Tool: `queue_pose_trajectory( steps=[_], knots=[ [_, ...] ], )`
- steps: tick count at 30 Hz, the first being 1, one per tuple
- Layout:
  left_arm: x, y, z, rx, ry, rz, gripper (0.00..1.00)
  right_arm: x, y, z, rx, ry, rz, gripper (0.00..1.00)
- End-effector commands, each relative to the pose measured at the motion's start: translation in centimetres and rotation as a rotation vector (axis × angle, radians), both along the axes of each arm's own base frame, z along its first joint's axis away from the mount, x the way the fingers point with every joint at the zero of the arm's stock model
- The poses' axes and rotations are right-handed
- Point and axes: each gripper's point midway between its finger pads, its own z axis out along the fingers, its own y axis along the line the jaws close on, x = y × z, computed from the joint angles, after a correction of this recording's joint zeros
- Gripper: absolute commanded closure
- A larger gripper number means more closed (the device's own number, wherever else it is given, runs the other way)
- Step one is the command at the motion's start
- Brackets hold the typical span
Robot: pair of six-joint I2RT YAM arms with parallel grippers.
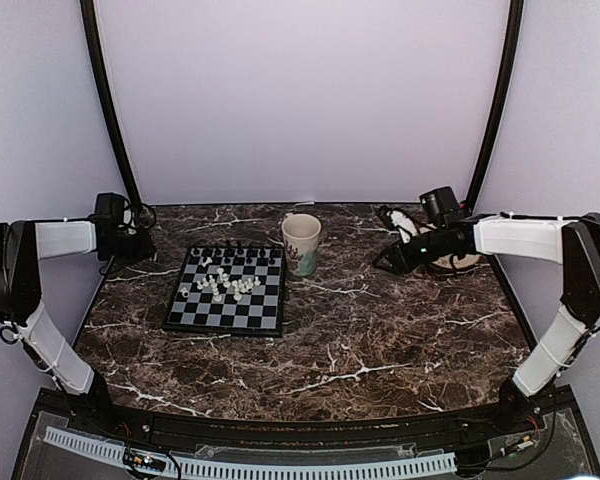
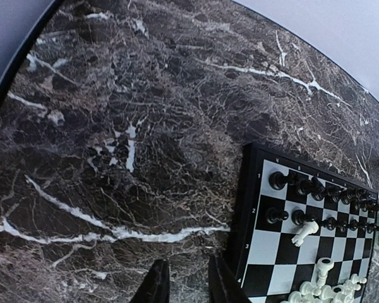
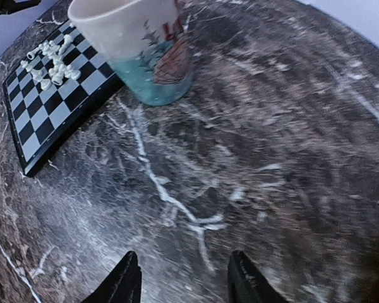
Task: Set up the chess pieces on the board
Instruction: Move the chessboard to the center of the board.
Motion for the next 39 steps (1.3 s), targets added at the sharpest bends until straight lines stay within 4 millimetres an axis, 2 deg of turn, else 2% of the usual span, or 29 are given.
queue_pose_trajectory(
  steps=[1,4,7,10,13,19,30,39],
  knots=[
    [-0.1,-1.8,-1.0,-0.21,0.063,-0.026,0.78,-2.9,6.4,-3.2,0.001,0.042,0.19,0.57],
    [-0.1,-2.2,-2.2,-0.282,0.101,-0.018,0.73,-4.7,9.7,-5.6,-0.023,0.076,0.274,0.61],
    [0.0,-3.1,-3.3,-0.358,0.135,-0.03,0.68,-5.8,12.6,-7.0,-0.037,0.088,0.324,0.6],
    [0.2,-3.4,-4.4,-0.393,0.163,-0.035,0.67,-5.9,14.9,-7.7,-0.044,0.084,0.342,0.57],
    [0.4,-3.9,-5.0,-0.427,0.176,-0.047,0.67,-5.5,16.4,-8.5,-0.035,0.099,0.337,0.56],
    [0.4,-4.5,-5.8,-0.466,0.194,-0.063,0.67,-3.9,18.5,-8.6,0.01,0.116,0.306,0.53],
    [-0.1,-5.2,-6.7,-0.484,0.223,-0.079,0.69,-2.2,21.2,-8.7,0.086,0.155,0.279,0.51],
    [-2.3,-8.6,-7.8,-0.369,0.33,-0.132,0.71,-1.6,22.6,-8.9,0.126,0.173,0.277,0.51]
  ],
)
